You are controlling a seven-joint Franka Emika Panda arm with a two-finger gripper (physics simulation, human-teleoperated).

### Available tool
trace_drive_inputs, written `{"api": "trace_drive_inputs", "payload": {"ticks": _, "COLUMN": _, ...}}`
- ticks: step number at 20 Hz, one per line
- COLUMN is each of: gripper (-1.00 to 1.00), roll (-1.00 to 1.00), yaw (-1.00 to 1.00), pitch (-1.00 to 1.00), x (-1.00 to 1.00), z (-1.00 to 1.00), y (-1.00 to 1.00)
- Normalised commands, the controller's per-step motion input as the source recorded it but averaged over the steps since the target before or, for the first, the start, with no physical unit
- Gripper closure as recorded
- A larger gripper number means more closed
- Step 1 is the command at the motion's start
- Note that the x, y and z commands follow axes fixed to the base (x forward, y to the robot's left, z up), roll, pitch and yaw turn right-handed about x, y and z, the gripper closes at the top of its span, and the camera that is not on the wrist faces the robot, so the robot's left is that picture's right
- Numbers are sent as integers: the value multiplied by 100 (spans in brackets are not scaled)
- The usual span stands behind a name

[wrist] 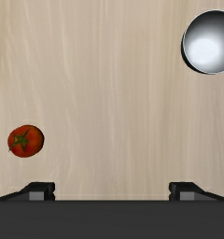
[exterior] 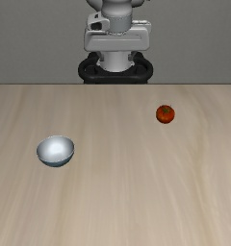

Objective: Pick the tomato on the table and place it on the bowl

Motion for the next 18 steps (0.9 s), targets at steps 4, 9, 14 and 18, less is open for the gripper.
{"api": "trace_drive_inputs", "payload": {"ticks": 4, "gripper": -100, "roll": 0, "yaw": 0, "pitch": 0, "x": 0, "z": 0, "y": 100}}
{"api": "trace_drive_inputs", "payload": {"ticks": 9, "gripper": -100, "roll": 0, "yaw": 0, "pitch": 0, "x": 0, "z": 0, "y": 100}}
{"api": "trace_drive_inputs", "payload": {"ticks": 14, "gripper": -100, "roll": 0, "yaw": 0, "pitch": 0, "x": 0, "z": 0, "y": 100}}
{"api": "trace_drive_inputs", "payload": {"ticks": 18, "gripper": -100, "roll": 0, "yaw": 0, "pitch": 0, "x": 0, "z": -100, "y": 0}}
